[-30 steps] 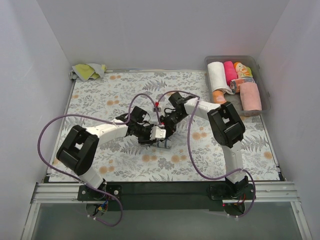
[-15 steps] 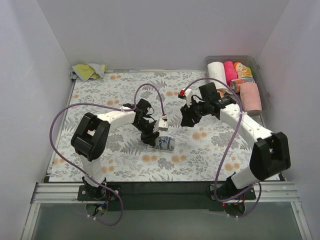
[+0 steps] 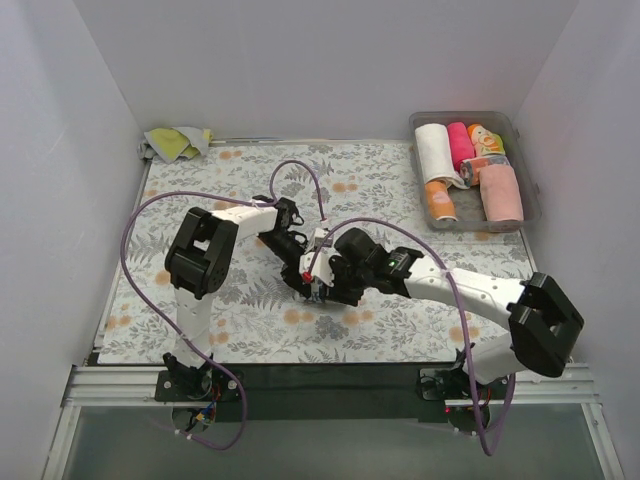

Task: Roll the towels
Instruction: Place the rolled towel into the container

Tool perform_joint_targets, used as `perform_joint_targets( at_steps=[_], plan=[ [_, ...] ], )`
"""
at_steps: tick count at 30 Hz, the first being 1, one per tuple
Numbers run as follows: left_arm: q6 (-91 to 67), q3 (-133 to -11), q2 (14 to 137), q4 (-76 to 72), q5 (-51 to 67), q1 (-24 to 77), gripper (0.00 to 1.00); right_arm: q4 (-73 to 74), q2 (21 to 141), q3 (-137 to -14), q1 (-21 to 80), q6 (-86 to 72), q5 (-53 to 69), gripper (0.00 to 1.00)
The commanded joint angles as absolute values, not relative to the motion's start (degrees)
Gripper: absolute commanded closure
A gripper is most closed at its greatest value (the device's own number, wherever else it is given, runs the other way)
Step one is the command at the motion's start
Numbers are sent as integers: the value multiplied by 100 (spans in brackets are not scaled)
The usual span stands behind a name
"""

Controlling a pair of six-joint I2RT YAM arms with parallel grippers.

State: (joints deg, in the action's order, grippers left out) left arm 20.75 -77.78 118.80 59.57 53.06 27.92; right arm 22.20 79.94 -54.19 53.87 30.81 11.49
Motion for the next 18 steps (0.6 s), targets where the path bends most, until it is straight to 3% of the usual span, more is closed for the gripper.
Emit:
perform_joint_targets(
  at_steps=[1,18],
  plan=[
    [2188,-7682,12305,6275,4667,2821,86,1512,8410,-5563,5572,3366,484,53],
    [2391,-7901,12744,6653,5010,2531,85,1301,9281,-5651,5845,3155,1072,47]
  ],
)
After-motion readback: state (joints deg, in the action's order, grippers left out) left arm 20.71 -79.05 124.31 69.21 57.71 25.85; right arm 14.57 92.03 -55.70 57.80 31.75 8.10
